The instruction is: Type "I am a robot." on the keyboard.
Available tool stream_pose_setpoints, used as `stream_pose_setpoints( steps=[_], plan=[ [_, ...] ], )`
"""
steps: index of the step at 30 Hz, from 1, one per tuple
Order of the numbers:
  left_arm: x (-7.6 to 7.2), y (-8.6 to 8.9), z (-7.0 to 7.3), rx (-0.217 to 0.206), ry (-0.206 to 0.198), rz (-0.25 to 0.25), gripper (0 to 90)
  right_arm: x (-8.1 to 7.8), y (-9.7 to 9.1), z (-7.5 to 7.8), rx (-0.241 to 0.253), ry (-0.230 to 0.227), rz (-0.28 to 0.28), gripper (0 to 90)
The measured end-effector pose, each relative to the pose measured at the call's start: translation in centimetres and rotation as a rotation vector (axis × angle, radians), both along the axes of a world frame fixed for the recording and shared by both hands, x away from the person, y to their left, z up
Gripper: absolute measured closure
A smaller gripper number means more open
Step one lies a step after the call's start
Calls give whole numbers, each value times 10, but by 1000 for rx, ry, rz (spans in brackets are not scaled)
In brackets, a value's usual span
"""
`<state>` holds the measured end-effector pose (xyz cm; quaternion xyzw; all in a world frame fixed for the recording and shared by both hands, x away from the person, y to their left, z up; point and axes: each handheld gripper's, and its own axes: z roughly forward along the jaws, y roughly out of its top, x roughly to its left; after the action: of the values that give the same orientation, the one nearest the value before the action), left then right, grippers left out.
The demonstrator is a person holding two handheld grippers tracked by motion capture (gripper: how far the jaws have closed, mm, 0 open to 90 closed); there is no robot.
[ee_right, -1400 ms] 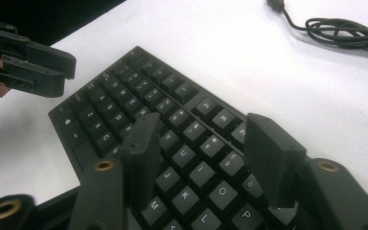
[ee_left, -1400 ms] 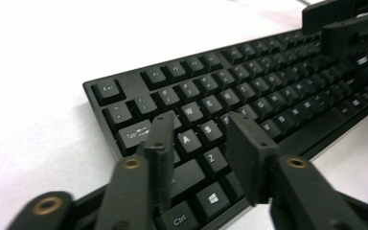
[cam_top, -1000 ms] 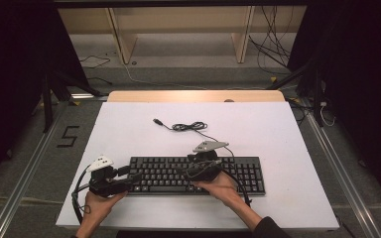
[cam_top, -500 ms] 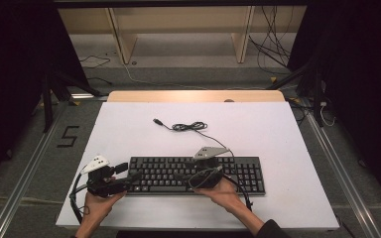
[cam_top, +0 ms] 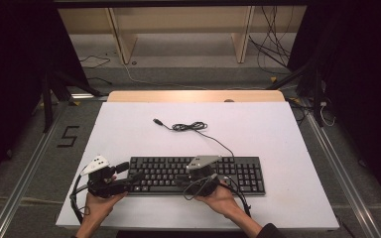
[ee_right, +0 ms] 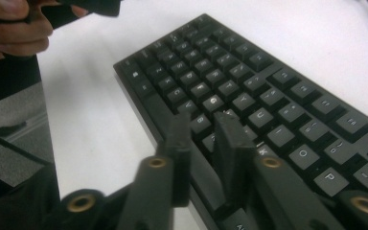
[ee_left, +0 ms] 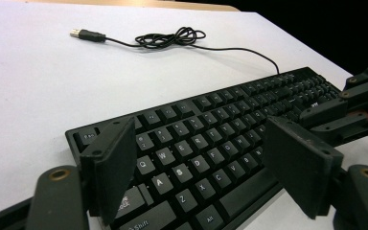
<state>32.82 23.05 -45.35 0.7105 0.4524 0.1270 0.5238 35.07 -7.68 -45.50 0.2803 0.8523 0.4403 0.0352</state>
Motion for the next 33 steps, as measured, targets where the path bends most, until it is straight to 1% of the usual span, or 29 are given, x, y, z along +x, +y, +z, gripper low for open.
stream_pose_setpoints(
  steps=[4,7,11,17,33],
  plan=[
    [-1,-1,0,-3,-7,-3,270,-1,3,-4,-32,1,5,867],
    [-1,-1,0,-4,-11,-3,270,0,4,-7,-52,4,4,898],
    [-1,-1,1,-4,-13,-3,270,0,6,-11,-78,9,4,900],
    [-1,-2,1,-2,-15,-7,271,0,8,-15,-100,15,6,900],
    [-2,-2,1,-3,-23,-10,271,0,11,-21,-120,27,9,900]
  ],
)
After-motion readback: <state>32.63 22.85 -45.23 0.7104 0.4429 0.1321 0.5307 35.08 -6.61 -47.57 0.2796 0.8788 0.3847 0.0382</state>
